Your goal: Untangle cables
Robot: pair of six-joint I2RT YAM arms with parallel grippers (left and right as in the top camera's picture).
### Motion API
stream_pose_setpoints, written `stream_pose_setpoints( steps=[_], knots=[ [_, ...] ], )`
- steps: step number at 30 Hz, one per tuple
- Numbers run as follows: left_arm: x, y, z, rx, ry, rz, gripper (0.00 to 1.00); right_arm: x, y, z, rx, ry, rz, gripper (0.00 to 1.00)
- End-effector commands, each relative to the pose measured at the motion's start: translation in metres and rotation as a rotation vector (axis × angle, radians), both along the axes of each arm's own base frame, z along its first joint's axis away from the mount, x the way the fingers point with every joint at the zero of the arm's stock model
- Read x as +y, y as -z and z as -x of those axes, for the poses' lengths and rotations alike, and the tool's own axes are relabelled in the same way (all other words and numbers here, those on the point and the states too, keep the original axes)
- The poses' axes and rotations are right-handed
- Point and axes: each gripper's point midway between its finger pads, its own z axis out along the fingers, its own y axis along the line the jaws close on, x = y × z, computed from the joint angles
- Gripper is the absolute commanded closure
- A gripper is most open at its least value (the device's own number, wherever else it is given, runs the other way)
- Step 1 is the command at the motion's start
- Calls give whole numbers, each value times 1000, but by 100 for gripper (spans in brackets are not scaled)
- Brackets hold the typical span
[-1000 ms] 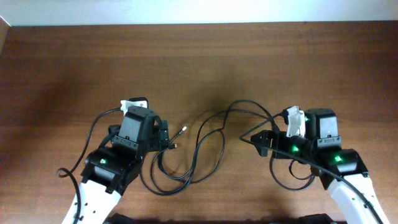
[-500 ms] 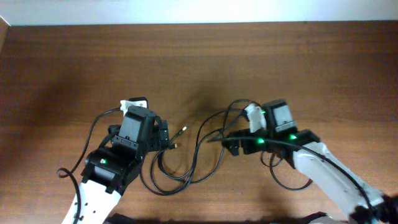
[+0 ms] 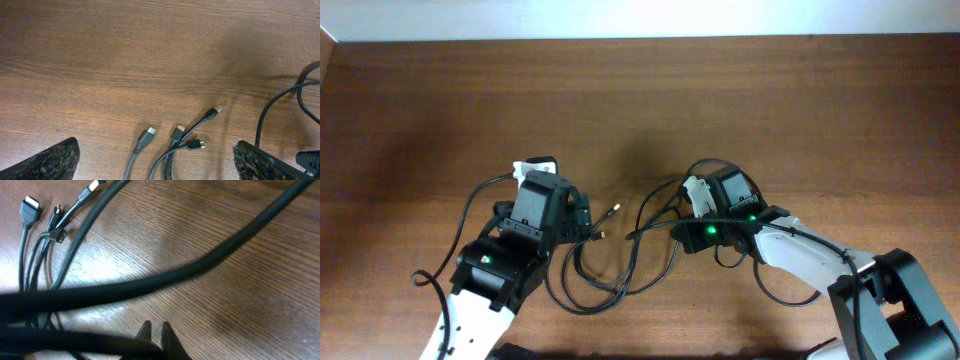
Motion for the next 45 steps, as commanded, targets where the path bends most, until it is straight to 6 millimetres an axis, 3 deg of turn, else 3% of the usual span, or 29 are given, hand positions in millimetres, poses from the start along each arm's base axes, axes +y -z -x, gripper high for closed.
stream_pose_setpoints(
  steps=[1, 8, 13, 19, 21, 26, 40, 45],
  knots=[
    [1, -9, -2, -28, -14, 5, 1, 1, 2, 2, 5, -8, -1, 96],
    [1, -9, -2, -28, -14, 5, 1, -4, -1, 3, 45, 37, -5, 96],
    [1, -9, -2, -28, -14, 5, 1, -18, -23, 3, 59, 75, 1, 96],
    [1, -9, -2, -28, -14, 5, 1, -9, -100, 11, -68, 31, -141, 96],
    [1, -9, -2, -28, -14, 5, 1, -9, -135, 21, -140, 8, -204, 96],
    [1, -9, -2, -28, -14, 5, 1, -17, -195, 42, -242, 61, -312, 96],
    [1, -9, -2, -28, -14, 5, 1, -32, -294, 87, -485, 68, -551, 96],
    [1, -9, -2, -28, -14, 5, 1, -32, -312, 88, -520, 76, -607, 96]
  ],
)
